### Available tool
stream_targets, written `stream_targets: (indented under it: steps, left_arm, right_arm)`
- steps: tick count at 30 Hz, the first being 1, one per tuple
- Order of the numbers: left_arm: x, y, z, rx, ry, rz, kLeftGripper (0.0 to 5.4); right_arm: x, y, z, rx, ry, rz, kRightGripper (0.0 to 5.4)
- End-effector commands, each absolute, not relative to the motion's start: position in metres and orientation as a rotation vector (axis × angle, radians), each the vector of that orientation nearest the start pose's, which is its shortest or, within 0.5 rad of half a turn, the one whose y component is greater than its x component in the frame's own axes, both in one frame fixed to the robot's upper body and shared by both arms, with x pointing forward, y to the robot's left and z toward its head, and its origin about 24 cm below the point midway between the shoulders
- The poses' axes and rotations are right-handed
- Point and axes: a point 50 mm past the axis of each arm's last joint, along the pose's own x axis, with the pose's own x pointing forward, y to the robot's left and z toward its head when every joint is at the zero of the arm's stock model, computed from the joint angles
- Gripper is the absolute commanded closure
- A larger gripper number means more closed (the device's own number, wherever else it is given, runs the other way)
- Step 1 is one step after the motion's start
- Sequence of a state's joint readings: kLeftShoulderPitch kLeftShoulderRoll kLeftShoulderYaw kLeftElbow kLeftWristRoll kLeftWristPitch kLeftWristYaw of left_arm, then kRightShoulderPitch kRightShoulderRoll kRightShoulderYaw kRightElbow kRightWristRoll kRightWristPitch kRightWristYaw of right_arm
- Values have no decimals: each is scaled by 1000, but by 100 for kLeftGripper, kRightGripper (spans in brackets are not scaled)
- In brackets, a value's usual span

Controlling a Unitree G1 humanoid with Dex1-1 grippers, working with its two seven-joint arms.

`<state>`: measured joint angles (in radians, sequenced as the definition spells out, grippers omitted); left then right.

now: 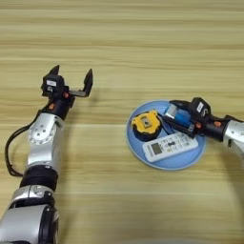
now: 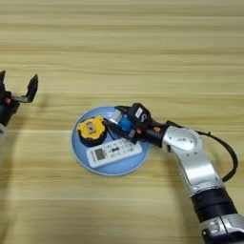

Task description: Move the objects on the table

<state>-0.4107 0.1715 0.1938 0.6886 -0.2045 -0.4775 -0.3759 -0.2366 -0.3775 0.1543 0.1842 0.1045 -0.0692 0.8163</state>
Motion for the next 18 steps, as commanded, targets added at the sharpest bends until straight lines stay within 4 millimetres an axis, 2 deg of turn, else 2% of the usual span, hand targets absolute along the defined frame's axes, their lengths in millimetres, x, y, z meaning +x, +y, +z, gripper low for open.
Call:
stream_targets:
  steps: [1,18]
  left_arm:
    - [320,202,58,-26,-249,-175,0]
    - [319,202,58,-26,-250,-176,0]
  right_arm:
    - [276,-151,57,-323,66,964,289]
    - [274,-155,46,-335,117,983,289]
